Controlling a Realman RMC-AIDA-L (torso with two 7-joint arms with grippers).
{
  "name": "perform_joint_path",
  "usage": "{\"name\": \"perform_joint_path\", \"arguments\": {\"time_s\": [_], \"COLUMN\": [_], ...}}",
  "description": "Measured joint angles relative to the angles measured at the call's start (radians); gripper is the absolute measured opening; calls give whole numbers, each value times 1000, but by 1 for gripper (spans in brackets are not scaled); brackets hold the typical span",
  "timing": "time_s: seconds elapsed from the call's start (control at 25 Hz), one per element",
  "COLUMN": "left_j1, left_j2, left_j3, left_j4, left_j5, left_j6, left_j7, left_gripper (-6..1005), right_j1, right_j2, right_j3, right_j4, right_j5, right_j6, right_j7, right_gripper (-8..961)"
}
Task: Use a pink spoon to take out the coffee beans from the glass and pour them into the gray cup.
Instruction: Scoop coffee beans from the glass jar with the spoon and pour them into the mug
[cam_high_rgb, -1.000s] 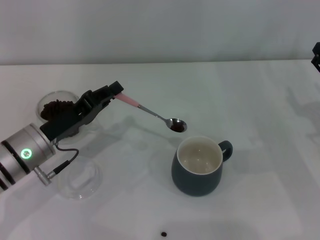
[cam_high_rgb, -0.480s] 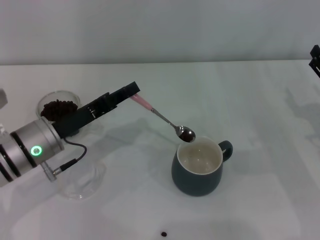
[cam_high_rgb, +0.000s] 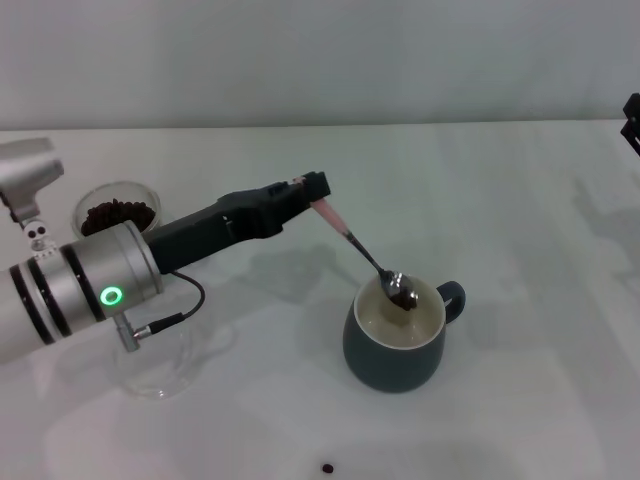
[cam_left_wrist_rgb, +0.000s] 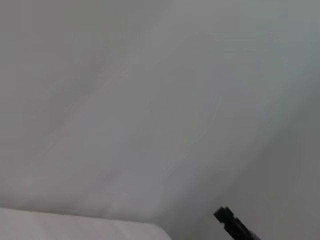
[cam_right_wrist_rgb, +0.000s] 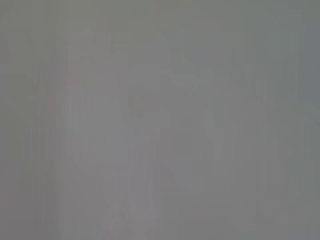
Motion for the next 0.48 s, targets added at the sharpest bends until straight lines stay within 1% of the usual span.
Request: {"name": "perform_joint_path", "arguments": {"time_s": [0.16,0.48], "left_j1": [-10,-22], "left_j2": [-1,-2], "left_j3": [30,30], "left_j4": [19,23], "left_j5": [-3,-4], "left_j6": [0,-1], "left_j7": [64,157], "left_gripper": [136,136], "right_j1": [-2,-2], "right_j2": [0,0], "right_j3": [0,0], "right_j4": [6,7], "right_j5": [0,0], "right_j6": [0,0], "right_j7": [0,0], "right_gripper": [876,876]}}
